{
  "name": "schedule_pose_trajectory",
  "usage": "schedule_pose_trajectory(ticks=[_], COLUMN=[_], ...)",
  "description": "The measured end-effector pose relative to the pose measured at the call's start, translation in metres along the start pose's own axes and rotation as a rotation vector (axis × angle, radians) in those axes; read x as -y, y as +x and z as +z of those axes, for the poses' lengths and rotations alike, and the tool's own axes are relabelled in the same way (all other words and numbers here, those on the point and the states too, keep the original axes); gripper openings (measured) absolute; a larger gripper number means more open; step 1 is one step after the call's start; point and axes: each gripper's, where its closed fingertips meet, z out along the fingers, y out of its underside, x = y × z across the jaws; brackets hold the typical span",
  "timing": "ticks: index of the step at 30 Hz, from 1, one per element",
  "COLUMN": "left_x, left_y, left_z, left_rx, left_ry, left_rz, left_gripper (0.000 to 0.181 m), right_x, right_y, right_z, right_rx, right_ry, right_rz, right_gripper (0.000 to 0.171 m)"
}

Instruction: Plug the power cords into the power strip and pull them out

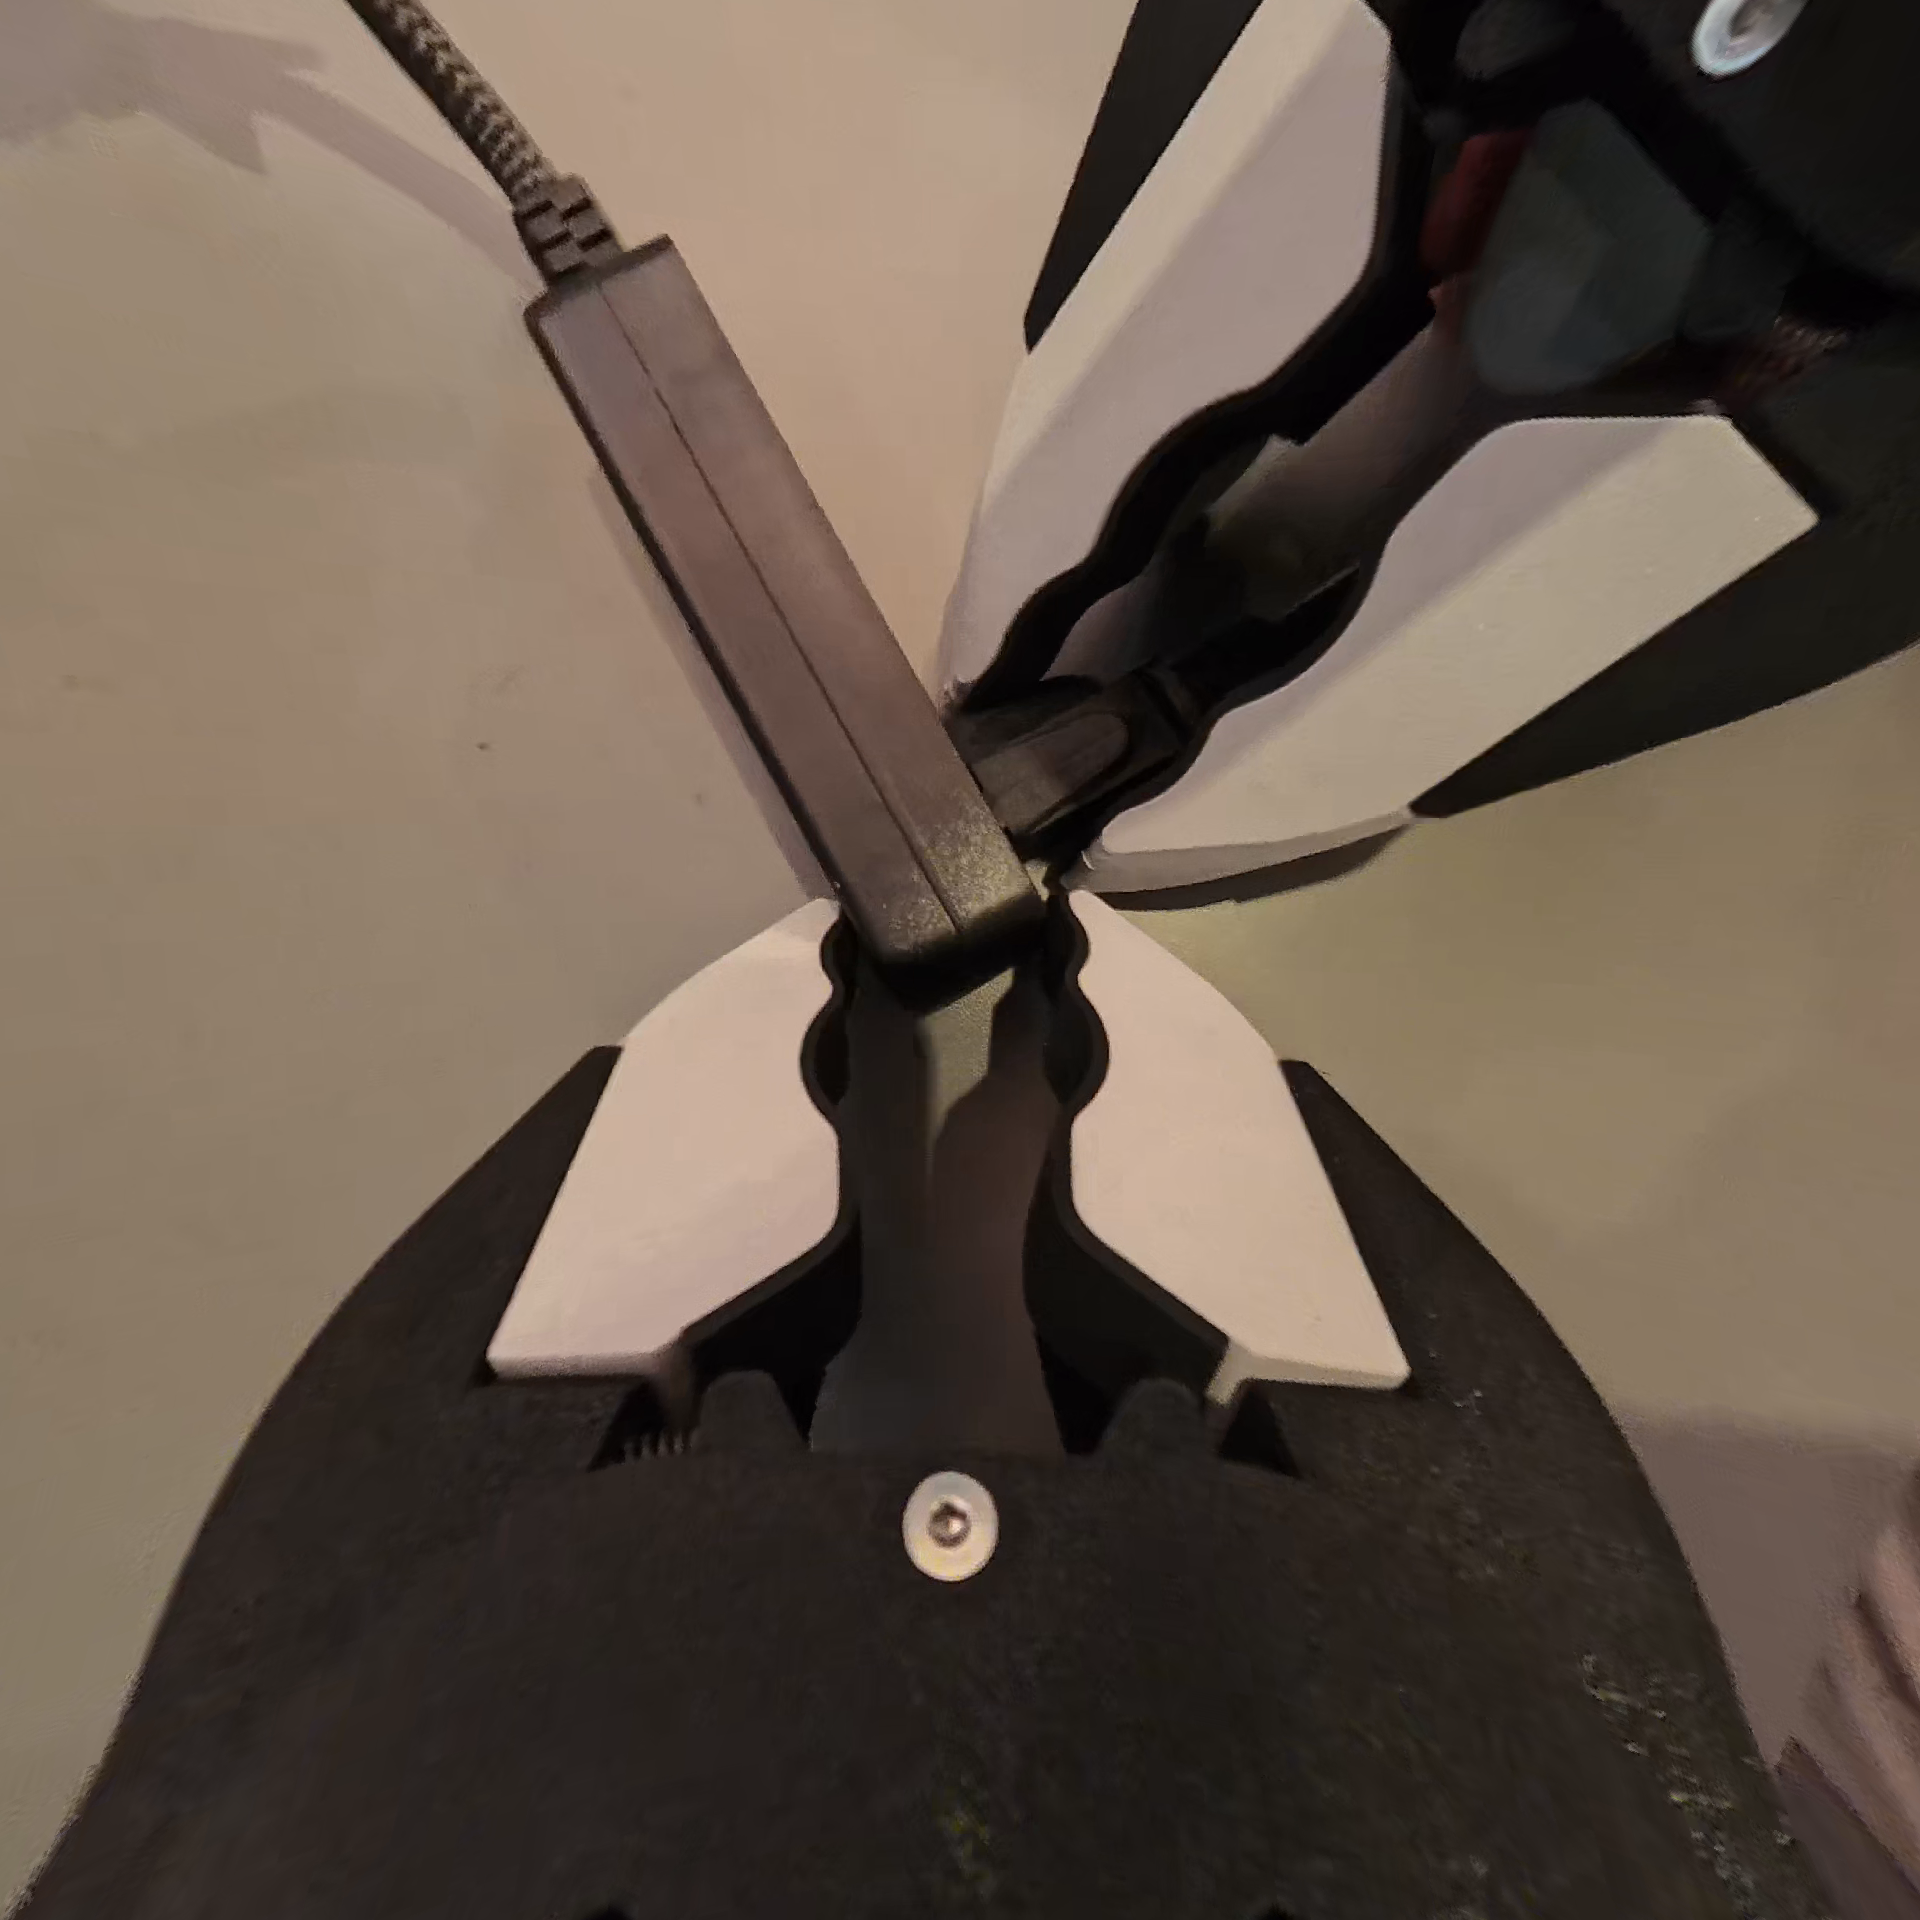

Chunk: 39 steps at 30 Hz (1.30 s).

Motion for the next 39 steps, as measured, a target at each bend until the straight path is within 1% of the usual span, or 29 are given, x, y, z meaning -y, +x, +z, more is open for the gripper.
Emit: schedule_pose_trajectory(ticks=[1,4,10,16,20,22,25,27,29,32,35,36,38,39], left_x=[0.0,-0.001,-0.002,-0.002,-0.005,-0.002,0.014,0.027,0.035,0.046,0.064,0.068,0.067,0.064], left_y=[0.001,0.004,0.006,0.008,0.008,0.006,0.003,-0.008,-0.024,-0.04,-0.029,-0.021,0.001,0.007], left_z=[0.0,-0.001,-0.001,-0.004,-0.008,-0.015,-0.036,-0.051,-0.057,-0.052,-0.049,-0.051,-0.056,-0.055], left_rx=[-0.025,-0.039,-0.035,-0.056,-0.048,-0.061,-0.135,-0.17,-0.178,-0.18,-0.342,-0.405,-0.53,-0.535], left_ry=[0.007,0.011,0.044,0.132,0.13,0.144,0.244,0.327,0.348,0.304,0.279,0.267,0.217,0.18], left_rz=[0.022,0.07,0.066,-0.011,-0.02,-0.024,-0.103,-0.182,-0.236,-0.177,-0.092,-0.032,0.158,0.26], left_gripper=[0.036,0.038,0.038,0.039,0.034,0.034,0.035,0.035,0.04,0.045,0.044,0.043,0.046,0.052], right_x=[0.0,-0.001,-0.001,0.0,0.0,0.0,0.001,0.001,0.001,0.002,0.0,-0.002,-0.01,-0.015], right_y=[-0.001,-0.005,-0.007,-0.009,-0.008,-0.007,-0.006,-0.006,-0.006,-0.008,-0.013,-0.016,-0.022,-0.023], right_z=[0.0,-0.001,-0.001,-0.001,-0.001,-0.001,0.0,0.001,0.001,0.001,-0.001,-0.004,-0.011,-0.016], right_rx=[0.012,0.044,0.056,0.064,0.06,0.058,0.058,0.058,0.059,0.076,0.13,0.168,0.262,0.303], right_ry=[0.001,0.001,0.004,0.011,0.01,0.009,0.009,0.009,0.01,0.011,0.009,0.008,-0.01,-0.02], right_rz=[-0.01,-0.037,-0.049,-0.058,-0.053,-0.05,-0.051,-0.052,-0.053,-0.071,-0.133,-0.178,-0.263,-0.298], right_gripper=[0.03,0.03,0.029,0.03,0.03,0.03,0.03,0.03,0.03,0.03,0.03,0.031,0.031,0.031])
